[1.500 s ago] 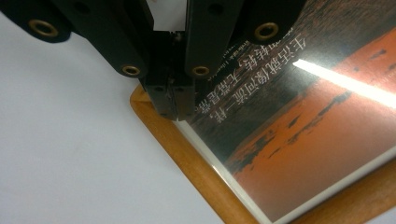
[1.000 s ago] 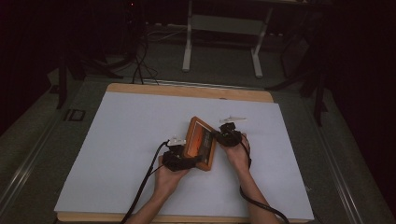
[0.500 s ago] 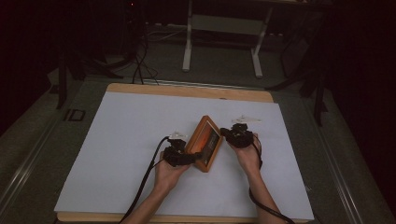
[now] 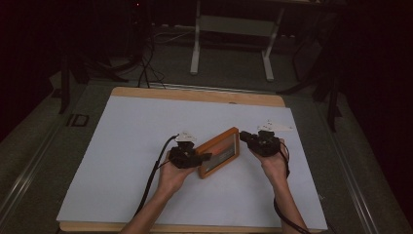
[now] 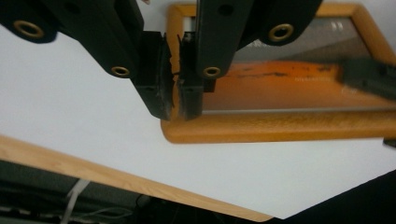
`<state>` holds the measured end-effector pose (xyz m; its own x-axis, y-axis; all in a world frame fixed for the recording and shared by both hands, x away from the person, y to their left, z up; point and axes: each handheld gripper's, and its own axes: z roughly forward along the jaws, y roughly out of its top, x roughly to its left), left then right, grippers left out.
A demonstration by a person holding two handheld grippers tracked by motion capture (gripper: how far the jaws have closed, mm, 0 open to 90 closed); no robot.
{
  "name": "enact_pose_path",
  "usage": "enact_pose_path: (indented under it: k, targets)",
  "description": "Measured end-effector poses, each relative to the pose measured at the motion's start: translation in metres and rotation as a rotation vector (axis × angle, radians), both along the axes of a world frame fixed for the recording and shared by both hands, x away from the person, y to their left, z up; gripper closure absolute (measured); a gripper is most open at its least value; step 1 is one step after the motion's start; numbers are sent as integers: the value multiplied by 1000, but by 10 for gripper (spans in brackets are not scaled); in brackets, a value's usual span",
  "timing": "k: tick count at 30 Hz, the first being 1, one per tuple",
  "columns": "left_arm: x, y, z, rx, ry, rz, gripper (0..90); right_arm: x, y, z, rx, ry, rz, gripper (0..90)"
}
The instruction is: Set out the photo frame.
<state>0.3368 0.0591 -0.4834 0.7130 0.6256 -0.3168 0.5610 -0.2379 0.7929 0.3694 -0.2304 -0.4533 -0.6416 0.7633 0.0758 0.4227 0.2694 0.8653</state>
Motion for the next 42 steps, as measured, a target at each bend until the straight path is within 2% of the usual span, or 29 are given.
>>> enact_pose_path:
  k: [1,6,8,12,16,20,24,31,33,39,42]
  targets:
    - [2,6,5,-3,-17,-25,698,-1,0,1,-2,-5,5,792]
    - [9,19,18,-13,-27,-79,699,-4,9,8,-9,-43,75,662]
    - [10,22,23,4,-42,-106,698,-4,12,9,-3,-47,100,632]
    - [13,24,31,37,-64,-159,699,-3,18,8,4,-42,174,650]
    - [15,24,40,66,-84,-205,699,-5,23,8,-2,-50,235,567]
    - [18,23,52,93,-110,-242,700,-6,27,6,-27,-64,286,468]
    - [21,22,64,119,-133,-280,701,-7,31,5,-46,-55,331,432]
    - [22,11,76,176,-171,-348,702,-8,41,4,-74,-71,403,414]
    - [21,9,75,168,-180,-354,700,-9,44,3,-88,-72,431,412]
    - [22,7,75,161,-191,-366,691,-10,42,1,-109,-93,450,467]
    - [24,7,73,138,-178,-349,648,-11,39,2,-129,-105,457,523]
